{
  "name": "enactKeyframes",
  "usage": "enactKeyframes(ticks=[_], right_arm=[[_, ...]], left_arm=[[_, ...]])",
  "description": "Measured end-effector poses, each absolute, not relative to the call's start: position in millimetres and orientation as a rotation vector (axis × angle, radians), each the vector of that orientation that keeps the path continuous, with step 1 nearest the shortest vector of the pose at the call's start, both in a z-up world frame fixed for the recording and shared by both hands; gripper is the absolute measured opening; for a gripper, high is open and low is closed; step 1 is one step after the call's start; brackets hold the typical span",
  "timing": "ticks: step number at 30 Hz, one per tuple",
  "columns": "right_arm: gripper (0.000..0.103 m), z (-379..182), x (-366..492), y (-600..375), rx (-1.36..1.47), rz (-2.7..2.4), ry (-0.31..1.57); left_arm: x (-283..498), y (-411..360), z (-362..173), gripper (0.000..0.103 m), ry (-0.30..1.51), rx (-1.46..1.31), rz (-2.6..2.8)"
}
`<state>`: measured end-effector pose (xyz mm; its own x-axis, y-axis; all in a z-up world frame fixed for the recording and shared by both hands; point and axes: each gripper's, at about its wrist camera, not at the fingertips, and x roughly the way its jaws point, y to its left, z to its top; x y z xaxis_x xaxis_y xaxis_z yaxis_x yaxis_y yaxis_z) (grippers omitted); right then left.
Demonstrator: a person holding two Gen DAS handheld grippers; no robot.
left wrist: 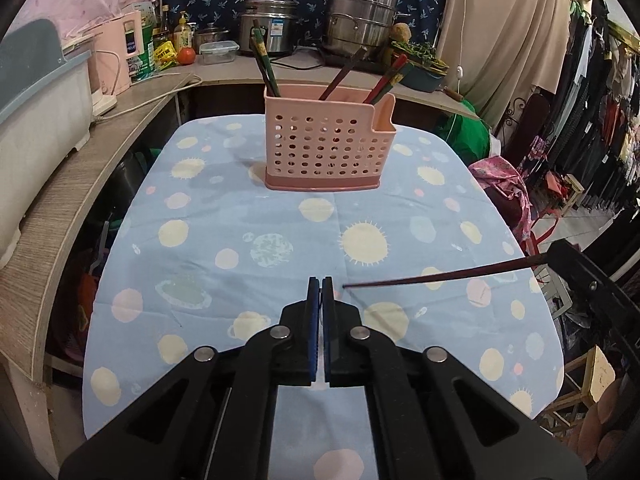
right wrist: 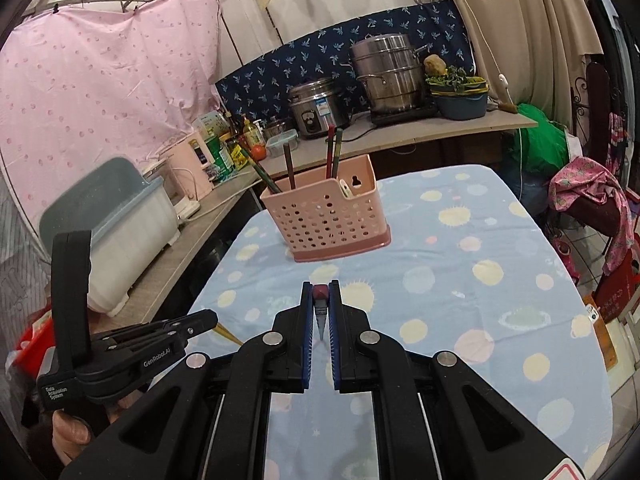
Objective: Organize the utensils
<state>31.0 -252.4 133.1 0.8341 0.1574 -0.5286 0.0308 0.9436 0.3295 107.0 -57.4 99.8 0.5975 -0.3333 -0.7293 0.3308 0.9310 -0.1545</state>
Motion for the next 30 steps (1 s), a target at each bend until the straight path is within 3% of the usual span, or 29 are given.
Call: enactKeyframes(ticks=[20,30], right_arm=[[0.007,258,151,-281,0.299,0.081,0.284],[0.007,291,226,-285,0.273,0.044,0.215]], left_arm=[[226,-63,215,0.001,0.662,-0.029,-0.342],[288,-78,236,0.001,0.6,-0.019,-0.31]])
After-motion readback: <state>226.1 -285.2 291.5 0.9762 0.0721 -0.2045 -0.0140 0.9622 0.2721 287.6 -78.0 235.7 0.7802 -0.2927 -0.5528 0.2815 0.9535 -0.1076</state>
